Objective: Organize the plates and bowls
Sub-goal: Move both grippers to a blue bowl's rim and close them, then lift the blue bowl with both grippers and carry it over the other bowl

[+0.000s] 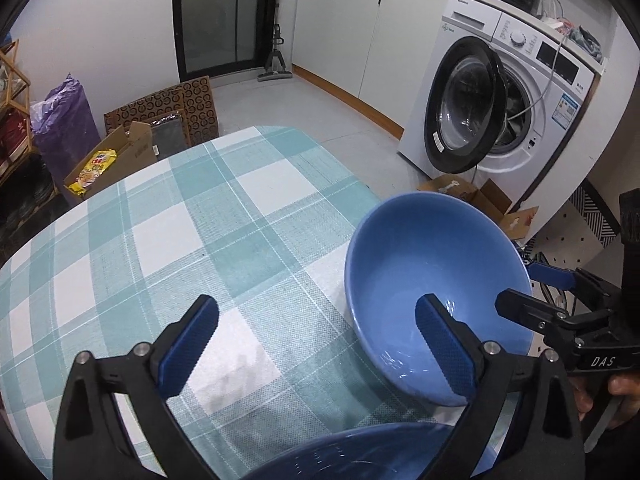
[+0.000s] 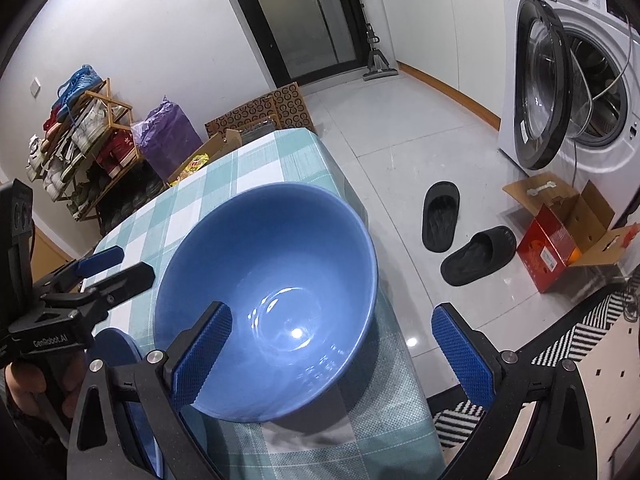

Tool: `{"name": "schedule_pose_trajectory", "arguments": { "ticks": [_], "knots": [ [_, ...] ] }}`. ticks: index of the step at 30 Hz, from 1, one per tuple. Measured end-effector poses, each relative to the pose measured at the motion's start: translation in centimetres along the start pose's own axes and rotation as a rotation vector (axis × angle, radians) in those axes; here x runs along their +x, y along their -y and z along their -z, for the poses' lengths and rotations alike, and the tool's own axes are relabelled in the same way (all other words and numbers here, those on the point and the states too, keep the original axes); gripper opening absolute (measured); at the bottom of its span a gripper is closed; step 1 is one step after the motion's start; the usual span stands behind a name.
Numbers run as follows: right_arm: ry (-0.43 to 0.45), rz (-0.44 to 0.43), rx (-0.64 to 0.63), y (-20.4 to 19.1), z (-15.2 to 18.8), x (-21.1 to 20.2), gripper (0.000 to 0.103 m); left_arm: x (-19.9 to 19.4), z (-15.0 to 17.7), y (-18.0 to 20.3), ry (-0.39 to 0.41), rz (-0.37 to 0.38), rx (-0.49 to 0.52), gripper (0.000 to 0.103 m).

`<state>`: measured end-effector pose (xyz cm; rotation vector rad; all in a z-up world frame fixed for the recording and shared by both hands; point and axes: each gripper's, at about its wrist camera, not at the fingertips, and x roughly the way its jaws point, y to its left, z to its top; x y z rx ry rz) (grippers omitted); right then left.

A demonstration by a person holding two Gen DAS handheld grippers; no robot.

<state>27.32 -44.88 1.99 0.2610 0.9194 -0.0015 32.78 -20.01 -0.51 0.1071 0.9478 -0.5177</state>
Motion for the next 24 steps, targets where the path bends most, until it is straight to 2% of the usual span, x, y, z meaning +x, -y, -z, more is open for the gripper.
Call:
{"name": "schedule_pose_trajectory", "arguments": {
  "ticks": [4, 6, 8, 11, 14, 18, 24],
  "knots": [
    [-0.008, -0.006, 0.002, 0.0, 0.3, 0.5, 0.102, 0.7, 0.2, 0.5, -0.027, 0.023, 0.01, 0.082],
    [-0.008, -0.018, 0.009, 0.1, 0.4, 0.7, 0.102, 1.0, 0.2, 0.8, -0.037, 0.028, 0.017, 0.079],
    [-0.009, -0.021, 0.011, 0.2, 0.5, 0.9, 0.101, 1.2, 0.3, 1.0, -0.047, 0.038, 0.022, 0.066],
    [-0.021, -0.025, 0.007, 0.2, 0.7, 1.2, 0.09, 1.7, 0.4, 1.2, -0.064, 0.049, 0.025, 0.057],
    [-0.026, -0.02, 0.006, 0.3, 0.8, 1.4, 0.084, 2.0, 0.4, 1.4, -0.073, 0.056, 0.026, 0.047],
    [-0.024, -0.028, 0.005, 0.4, 0.9, 1.2, 0.073, 2.2, 0.6, 1.6, -0.087, 0.078, 0.033, 0.038],
    [-0.033, -0.037, 0.006, 0.4, 1.0, 1.2, 0.062, 2.4, 0.8, 1.6, -0.095, 0.092, 0.031, 0.027]
  ]
}}
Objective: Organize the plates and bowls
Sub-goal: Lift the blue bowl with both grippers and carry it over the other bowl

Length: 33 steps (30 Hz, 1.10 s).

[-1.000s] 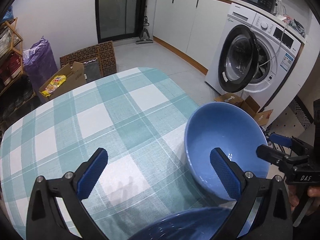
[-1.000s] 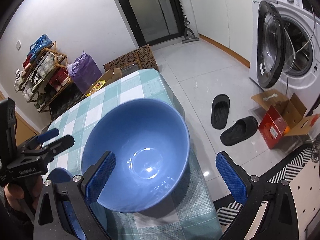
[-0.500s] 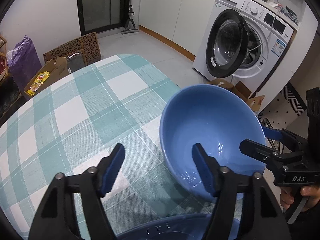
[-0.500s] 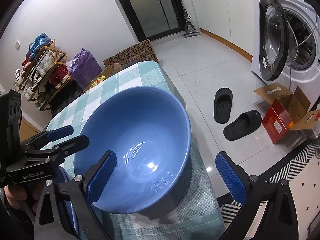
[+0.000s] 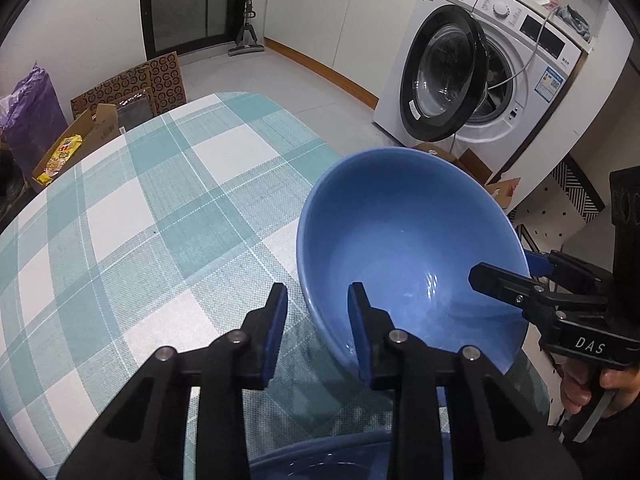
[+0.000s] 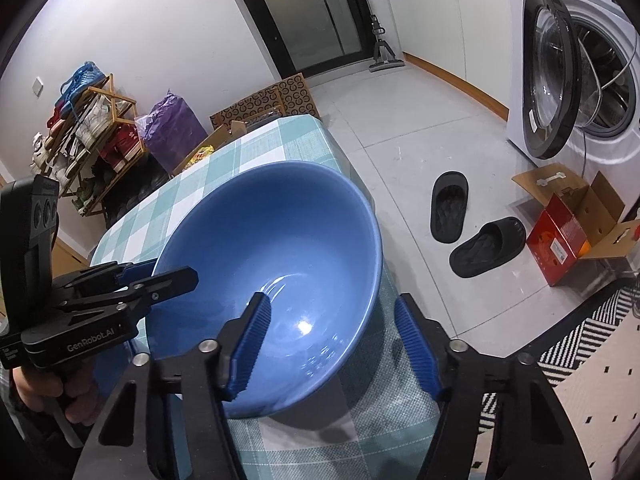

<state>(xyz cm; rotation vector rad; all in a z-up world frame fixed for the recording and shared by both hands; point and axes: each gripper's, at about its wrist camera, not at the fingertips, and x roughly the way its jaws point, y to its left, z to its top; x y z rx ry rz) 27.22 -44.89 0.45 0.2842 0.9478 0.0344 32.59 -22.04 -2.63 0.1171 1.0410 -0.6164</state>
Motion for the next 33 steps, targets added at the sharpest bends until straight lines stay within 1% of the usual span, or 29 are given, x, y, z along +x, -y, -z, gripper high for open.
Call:
{"name": "schedule_pose_trajectory", "arguments": {
  "ticks": [1, 3, 5, 6, 7, 13, 25, 33],
  "knots": [
    [-0.001, -0.006, 0.004, 0.1, 0.0, 0.0, 0.057, 0.0, 0.0, 0.0, 0.002, 0.003, 0.002, 0.023],
    [-0.008, -0.02, 0.006, 0.1, 0.1, 0.1, 0.052, -0.1, 0.1, 0.1, 0.005, 0.009, 0.009, 0.023],
    [-0.008, -0.024, 0.001, 0.0, 0.2, 0.0, 0.049, -0.2, 0.1, 0.4, 0.008, 0.013, 0.018, 0.022],
    [-0.008, -0.021, -0.009, -0.2, 0.3, -0.1, 0.041, -0.2, 0.1, 0.5, 0.01, 0.017, 0.022, 0.021],
    [-0.008, -0.012, -0.015, -0.2, 0.3, -0.1, 0.038, -0.3, 0.1, 0.6, 0.013, 0.015, 0.026, 0.021],
    [0.009, 0.017, -0.031, -0.1, 0.6, -0.6, 0.031, -0.6, 0.1, 0.9, 0.033, 0.013, 0.039, 0.02],
    [0.055, 0.035, -0.035, 0.0, 0.8, -2.1, 0.03, -1.9, 0.0, 1.7, 0.086, 0.015, 0.064, 0.02],
    [0.094, 0.044, -0.05, -0.8, 1.0, -4.0, 0.03, -3.6, 0.1, 2.2, 0.128, 0.018, 0.064, 0.02]
  ]
}}
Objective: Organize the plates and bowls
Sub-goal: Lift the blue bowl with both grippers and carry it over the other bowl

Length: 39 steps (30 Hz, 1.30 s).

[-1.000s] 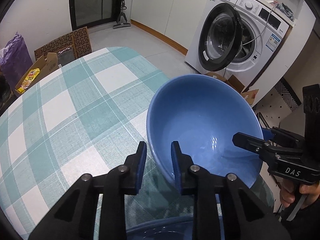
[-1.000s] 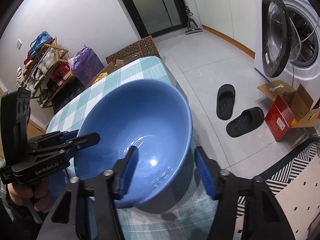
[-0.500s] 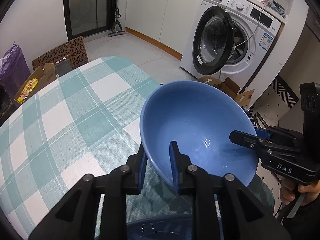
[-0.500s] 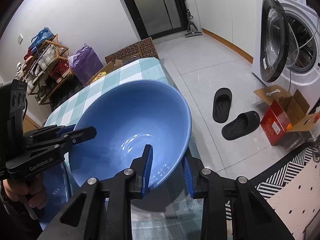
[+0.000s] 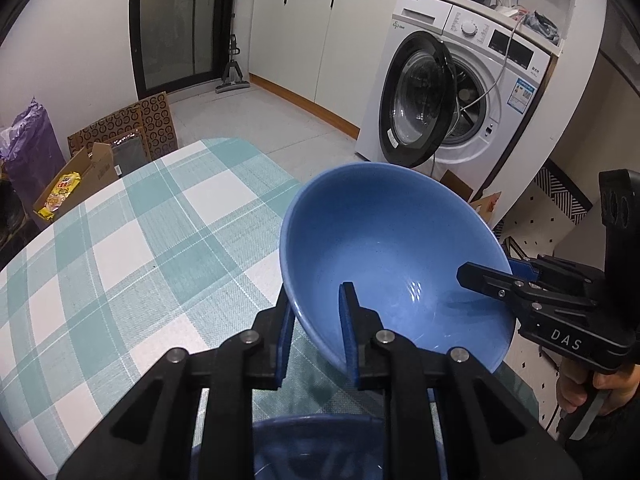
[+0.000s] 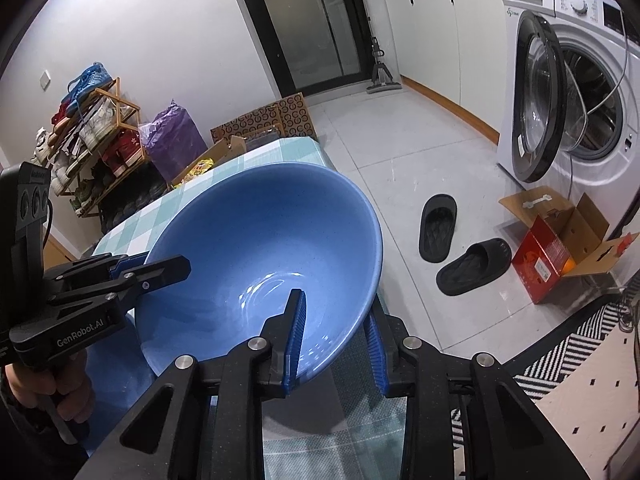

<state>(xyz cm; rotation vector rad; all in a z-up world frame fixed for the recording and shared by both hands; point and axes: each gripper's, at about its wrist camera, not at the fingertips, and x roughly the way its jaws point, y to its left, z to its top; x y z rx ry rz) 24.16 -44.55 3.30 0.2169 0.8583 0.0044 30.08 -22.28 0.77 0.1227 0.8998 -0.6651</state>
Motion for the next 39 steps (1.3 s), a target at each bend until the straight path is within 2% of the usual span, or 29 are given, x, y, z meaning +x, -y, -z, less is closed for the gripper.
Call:
{"name": "schedule_pose_trajectory", "arguments": {
  "ticks": [17, 39],
  "knots": [
    [0.074, -0.012, -0.023, -1.0, 1.1, -5.4, 0.03, -4.9, 0.9, 1.3, 0.077, -0.007, 0.008, 0.02],
    [0.127, -0.067, -0.092, -5.3, 2.9, -10.1, 0.03, -10.6, 4.0, 1.1, 0.162, -0.055, -0.025, 0.02]
  ]
}}
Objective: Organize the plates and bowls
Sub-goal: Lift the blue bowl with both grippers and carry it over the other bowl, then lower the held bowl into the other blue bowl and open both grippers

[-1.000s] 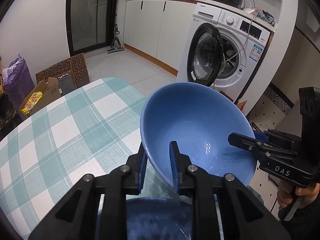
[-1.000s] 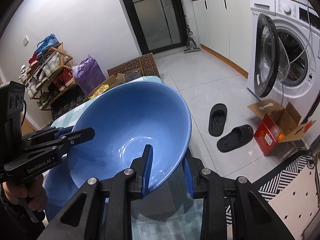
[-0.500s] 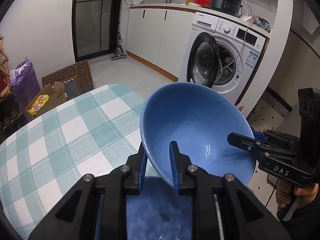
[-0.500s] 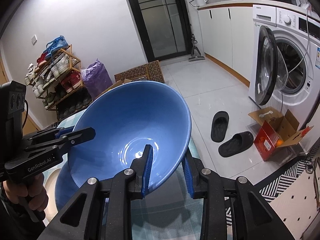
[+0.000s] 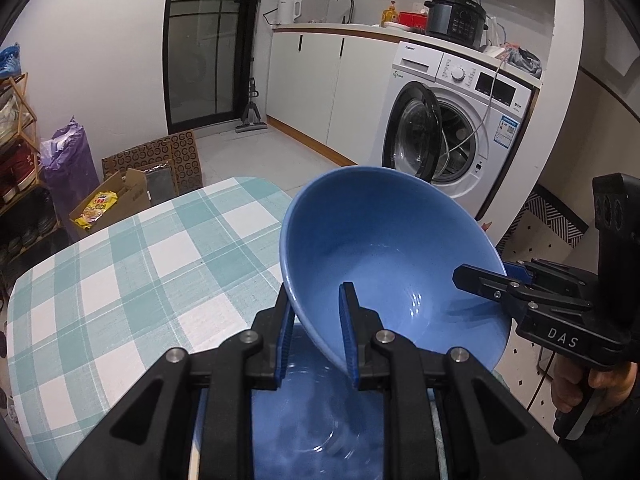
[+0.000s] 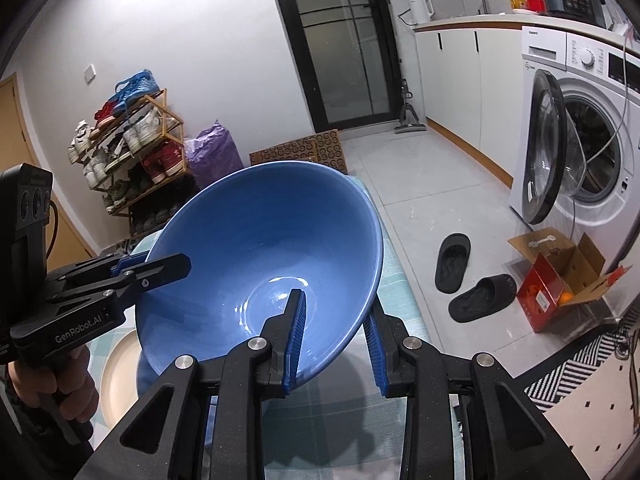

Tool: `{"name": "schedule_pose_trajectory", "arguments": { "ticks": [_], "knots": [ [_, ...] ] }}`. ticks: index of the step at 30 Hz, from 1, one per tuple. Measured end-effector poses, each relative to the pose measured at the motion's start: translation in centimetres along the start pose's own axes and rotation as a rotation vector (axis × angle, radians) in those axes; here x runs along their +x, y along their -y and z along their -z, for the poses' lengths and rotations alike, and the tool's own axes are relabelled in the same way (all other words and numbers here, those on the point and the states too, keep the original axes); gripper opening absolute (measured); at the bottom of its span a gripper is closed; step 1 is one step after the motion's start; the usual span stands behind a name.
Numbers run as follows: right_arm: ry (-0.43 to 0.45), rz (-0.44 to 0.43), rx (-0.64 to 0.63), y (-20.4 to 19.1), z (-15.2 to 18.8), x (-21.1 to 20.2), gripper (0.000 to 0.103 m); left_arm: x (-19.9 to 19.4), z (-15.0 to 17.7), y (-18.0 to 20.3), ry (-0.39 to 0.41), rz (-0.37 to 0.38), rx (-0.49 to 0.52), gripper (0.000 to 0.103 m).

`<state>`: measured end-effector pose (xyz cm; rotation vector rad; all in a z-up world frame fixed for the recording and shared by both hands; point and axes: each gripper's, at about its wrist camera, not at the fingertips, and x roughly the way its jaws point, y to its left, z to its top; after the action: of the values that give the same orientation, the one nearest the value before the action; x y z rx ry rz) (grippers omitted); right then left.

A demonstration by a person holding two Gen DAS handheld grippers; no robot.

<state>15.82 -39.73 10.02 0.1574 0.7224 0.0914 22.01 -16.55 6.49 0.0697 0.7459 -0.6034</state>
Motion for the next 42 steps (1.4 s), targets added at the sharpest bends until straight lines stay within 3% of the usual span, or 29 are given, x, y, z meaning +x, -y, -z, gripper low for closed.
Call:
{"name": "schedule_pose_trajectory", "arguments": {
  "ticks": [16, 42],
  "knots": [
    [0.025, -0.031, -0.076, -4.0, 1.2, -1.8, 0.03, -3.7, 3.2, -1.3, 0.053, -0.049, -0.038, 0.02],
    [-0.045, -0.106, -0.122, -7.5, 4.5, 1.8, 0.03, -4.0, 7.4, -3.6, 0.021, -0.133, -0.12, 0.02]
  ]
}}
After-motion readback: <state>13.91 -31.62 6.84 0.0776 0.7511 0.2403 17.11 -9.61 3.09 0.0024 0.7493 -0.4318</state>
